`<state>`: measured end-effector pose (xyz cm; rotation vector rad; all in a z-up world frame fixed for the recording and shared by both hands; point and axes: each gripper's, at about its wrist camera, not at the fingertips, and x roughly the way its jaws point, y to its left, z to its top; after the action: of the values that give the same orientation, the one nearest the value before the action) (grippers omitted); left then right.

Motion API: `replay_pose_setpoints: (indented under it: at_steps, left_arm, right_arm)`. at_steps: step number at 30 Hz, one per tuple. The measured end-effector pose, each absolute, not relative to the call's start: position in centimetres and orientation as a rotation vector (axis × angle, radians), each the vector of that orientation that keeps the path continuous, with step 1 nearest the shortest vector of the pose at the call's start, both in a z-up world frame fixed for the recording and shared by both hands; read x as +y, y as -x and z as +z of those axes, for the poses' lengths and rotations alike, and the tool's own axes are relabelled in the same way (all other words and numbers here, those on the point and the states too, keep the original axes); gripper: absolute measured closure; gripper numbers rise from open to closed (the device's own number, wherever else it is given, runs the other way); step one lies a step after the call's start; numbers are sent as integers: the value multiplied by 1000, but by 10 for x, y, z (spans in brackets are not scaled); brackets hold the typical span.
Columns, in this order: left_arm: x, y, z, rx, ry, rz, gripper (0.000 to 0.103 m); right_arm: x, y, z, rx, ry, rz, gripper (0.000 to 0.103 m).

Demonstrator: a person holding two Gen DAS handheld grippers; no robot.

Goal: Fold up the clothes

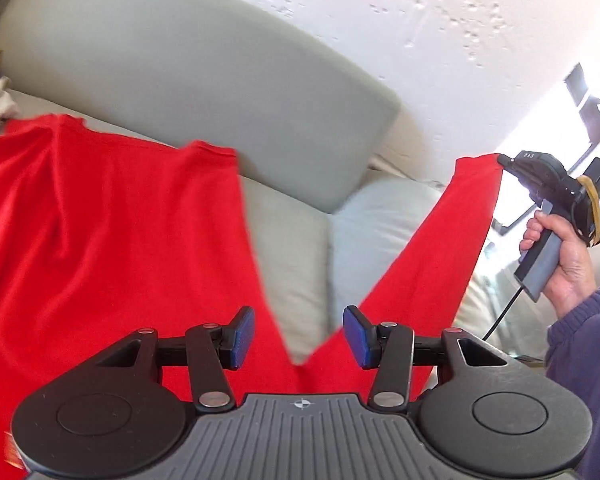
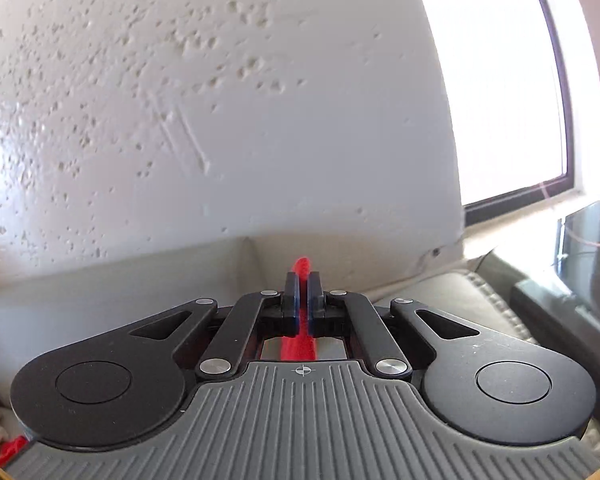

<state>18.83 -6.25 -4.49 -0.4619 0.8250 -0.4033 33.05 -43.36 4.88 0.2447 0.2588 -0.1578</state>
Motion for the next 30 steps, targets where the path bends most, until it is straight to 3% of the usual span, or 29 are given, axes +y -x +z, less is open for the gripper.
replay_pose_setpoints:
  at_steps: [5,9,14,17,20,21,23,30]
  left_arm:
    - [-90,-188,-50,872,475,-477,56]
    - [-109,-186,-64,961,471,-481,56]
    - [-106,-170,-64,1002,413,-475,56]
    - [-91,-153,-56,1005,369,-451,56]
    - [-67,-133,-49,996,289,-377,54]
    - [-56,-125,-48,996,260,-337,52]
    - [-32,-108,-47,1004,213,-248,51]
    - [53,-41,-47,1013,270,-44,50]
  right_arm:
    - [-476,-323,70,239,-208,-271,101]
    - [-501,-342,32,400,-164,-371,101]
    - [-530,-317,-1,543,-386,-377,95]
    - [-524,-297,-3,640,-444,-312,73]
    - [-503,-264,8,707,-475,-237,68]
    - [-490,-250,14,727,-485,-198,56]
    - [-460,-223,24,756,-484,-92,43]
    - [-343,-130,11,864,-522,240,41]
